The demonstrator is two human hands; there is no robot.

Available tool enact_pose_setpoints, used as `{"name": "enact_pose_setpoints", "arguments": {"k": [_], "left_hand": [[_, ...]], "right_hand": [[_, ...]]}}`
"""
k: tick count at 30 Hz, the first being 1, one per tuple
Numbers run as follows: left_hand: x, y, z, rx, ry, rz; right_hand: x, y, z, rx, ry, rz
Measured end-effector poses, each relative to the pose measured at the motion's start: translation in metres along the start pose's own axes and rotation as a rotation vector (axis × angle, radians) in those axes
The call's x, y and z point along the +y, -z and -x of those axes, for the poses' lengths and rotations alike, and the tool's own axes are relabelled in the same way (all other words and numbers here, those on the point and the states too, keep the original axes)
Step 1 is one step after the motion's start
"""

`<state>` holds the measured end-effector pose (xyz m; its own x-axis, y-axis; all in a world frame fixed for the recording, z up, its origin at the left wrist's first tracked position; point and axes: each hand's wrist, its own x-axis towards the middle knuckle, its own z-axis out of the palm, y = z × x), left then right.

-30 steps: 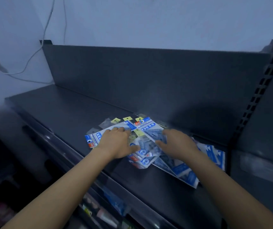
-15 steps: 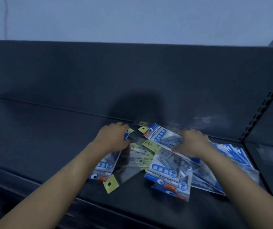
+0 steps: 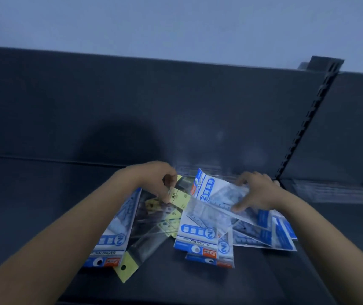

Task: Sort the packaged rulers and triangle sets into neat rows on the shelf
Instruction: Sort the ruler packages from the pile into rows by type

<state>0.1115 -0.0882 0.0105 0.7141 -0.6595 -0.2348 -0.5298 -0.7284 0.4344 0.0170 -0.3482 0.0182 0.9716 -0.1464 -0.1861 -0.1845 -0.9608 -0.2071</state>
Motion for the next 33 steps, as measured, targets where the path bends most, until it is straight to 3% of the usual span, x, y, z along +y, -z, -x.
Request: {"name": "enact_pose_setpoints", "arguments": {"k": [3,9,14,18,24,28,33], "left_hand": [[0.008,0.013,0.004,-0.054,-0.027,0.061],[0.027,0.052,0.033,0.047,-0.080,0.209],[0.055,0.064,0.036,0.194,-0.122,0.382],[0.075,0.048,0.019,0.345,-0.130,0.482],[0.107,0.016,-0.021,0.236,-0.108,0.484],[0.140,-0.003,-0.058,0.175,-0.181,0.514],[0.206,-0.033,-0.085,0.044,-0.228,0.591]], "right_hand": [[0.011,0.002,0.001,0.064,0.041,-0.208],[0.024,0.014,0.009,-0.051,0.160,-0.578],[0.041,0.025,0.021,-0.155,0.227,-0.570],[0.053,0.029,0.035,-0.099,0.258,-0.582],[0.077,0.031,0.064,0.064,0.155,-0.462],[0.105,0.023,0.089,0.158,0.072,-0.531],[0.155,0.025,0.122,0.171,-0.021,-0.545]]}}
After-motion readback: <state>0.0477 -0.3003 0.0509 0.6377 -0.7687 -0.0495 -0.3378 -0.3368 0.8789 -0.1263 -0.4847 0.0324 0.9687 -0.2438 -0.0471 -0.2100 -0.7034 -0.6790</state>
